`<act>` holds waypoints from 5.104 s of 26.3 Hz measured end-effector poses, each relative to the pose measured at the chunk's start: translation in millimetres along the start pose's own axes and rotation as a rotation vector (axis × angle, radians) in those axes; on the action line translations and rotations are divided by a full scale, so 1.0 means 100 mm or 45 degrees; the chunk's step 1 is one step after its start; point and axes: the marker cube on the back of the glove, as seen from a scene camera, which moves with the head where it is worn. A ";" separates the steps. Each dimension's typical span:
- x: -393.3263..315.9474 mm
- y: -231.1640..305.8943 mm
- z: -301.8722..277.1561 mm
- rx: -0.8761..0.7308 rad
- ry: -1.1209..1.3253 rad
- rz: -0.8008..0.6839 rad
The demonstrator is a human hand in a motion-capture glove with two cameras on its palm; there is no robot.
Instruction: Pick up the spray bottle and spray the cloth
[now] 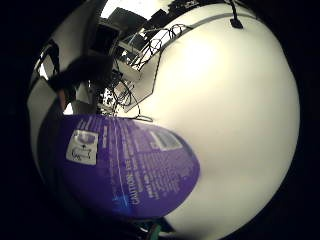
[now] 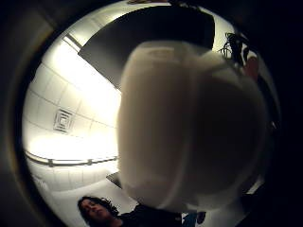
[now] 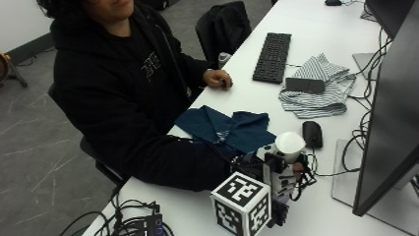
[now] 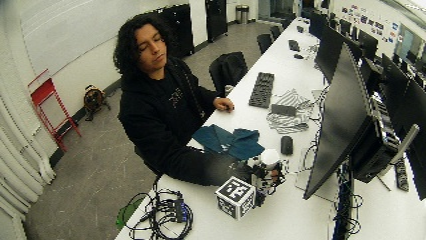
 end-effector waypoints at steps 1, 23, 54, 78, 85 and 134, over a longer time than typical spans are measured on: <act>0.00 0.00 0.00 0.023 0.010 -0.022; -0.87 0.34 -0.16 -0.503 0.410 -0.429; -0.99 1.40 0.60 -1.263 1.889 -0.365; -1.14 1.58 0.57 -1.406 1.100 -0.374; -1.51 1.40 0.69 -1.331 0.617 -0.385; -1.24 1.54 3.10 -0.959 -0.287 -0.209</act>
